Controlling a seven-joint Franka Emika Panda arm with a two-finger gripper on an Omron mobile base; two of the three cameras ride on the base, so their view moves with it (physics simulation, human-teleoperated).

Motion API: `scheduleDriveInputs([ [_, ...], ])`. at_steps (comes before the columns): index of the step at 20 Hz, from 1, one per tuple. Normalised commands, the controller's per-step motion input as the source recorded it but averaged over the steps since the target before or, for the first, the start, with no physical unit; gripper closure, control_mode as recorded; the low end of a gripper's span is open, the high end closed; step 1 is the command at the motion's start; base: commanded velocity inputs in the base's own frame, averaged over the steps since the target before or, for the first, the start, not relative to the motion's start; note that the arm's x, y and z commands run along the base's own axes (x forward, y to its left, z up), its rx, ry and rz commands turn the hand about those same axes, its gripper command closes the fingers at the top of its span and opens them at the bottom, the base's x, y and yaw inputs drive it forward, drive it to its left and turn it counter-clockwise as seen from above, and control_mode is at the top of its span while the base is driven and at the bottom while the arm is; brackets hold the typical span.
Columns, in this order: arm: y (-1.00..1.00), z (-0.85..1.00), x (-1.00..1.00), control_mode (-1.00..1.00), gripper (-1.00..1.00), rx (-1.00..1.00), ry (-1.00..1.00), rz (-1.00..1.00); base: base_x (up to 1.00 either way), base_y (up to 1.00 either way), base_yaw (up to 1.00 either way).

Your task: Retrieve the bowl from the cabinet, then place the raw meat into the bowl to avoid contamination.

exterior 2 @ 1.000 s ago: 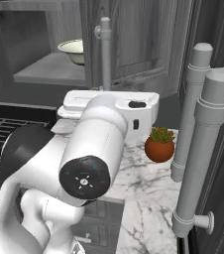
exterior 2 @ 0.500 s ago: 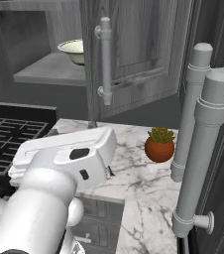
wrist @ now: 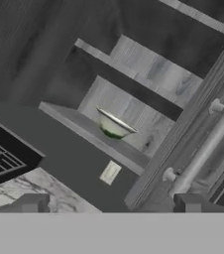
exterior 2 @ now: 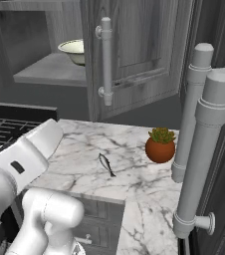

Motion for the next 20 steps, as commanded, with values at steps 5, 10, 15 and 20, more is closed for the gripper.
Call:
scheduleDriveInputs([
  [5, 0.96, -0.46, 0.06, -1.0, -1.0, -0.29, -0.03, -0.06, 0.0, 0.0, 0.0],
  [10, 0.67, -0.54, 0.49, -1.0, -1.0, -0.31, 0.04, -0.08, 0.0, 0.0, 0.0],
  [15, 0.35, -0.45, 0.73, -1.0, -1.0, -0.22, 0.1, -0.08, 0.0, 0.0, 0.0],
  [20, 0.05, 0.0, 0.66, -1.0, -1.0, -0.02, 0.2, -0.11, 0.0, 0.0, 0.0],
])
